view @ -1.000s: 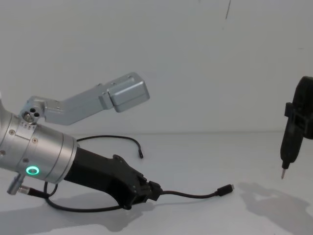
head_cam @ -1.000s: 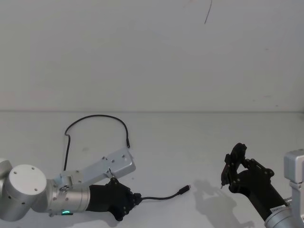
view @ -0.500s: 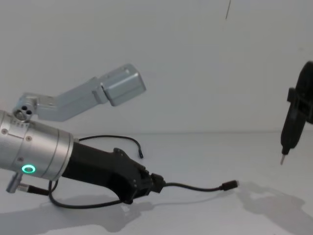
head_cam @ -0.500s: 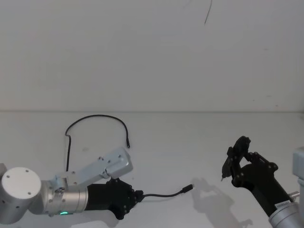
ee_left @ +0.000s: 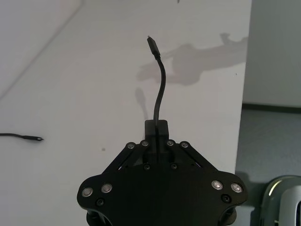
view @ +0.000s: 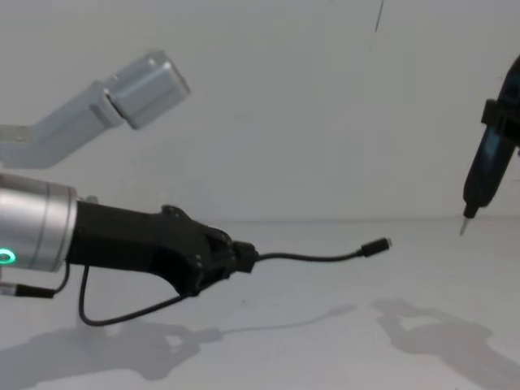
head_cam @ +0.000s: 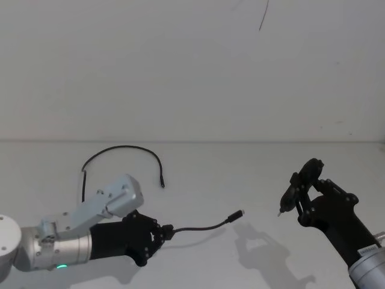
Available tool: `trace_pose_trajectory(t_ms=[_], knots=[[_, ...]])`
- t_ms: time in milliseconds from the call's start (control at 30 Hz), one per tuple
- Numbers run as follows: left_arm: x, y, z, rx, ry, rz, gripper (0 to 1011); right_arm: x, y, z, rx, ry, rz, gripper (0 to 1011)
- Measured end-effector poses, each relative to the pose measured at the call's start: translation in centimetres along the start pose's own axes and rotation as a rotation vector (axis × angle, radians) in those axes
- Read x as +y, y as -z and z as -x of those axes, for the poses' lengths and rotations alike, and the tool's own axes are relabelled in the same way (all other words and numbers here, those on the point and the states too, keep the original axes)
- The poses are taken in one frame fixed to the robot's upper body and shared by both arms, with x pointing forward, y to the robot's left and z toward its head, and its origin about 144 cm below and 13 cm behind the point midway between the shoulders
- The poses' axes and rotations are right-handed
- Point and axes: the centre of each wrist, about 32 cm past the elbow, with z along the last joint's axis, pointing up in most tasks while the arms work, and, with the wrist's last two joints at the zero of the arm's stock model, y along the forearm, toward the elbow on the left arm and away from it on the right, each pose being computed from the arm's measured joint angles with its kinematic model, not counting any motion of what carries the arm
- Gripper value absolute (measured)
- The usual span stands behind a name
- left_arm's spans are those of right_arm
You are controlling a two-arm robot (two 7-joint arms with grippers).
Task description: Pick up the data cable with the one hand.
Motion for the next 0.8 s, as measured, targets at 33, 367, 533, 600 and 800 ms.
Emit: trace_pose_trajectory(t_ms=[33,367,533,600,800], knots=[[0.3,0.0,0.0,0.000,-0.005,0.008,32,0.0,-0.1,0.0,0.001,-0.002,-0.002,263],[1.4,-0.1,0.0,-0.003,-0.030,0.045,32,-0.1,-1.7,0.0,-0.012,-0.047,-0.026,263],[1.7,-0.1,0.0,-0.004,-0.037,0.054,32,0.2,-2.3,0.1,-0.018,-0.067,-0.038,263],[1.8,-0.1,0.0,-0.004,-0.040,0.057,32,0.5,-2.5,0.0,-0.016,-0.076,-0.045,263],[2.0,-0.1,0.0,-0.005,-0.044,0.063,32,1.1,-2.8,0.0,-0.003,-0.100,-0.056,263]])
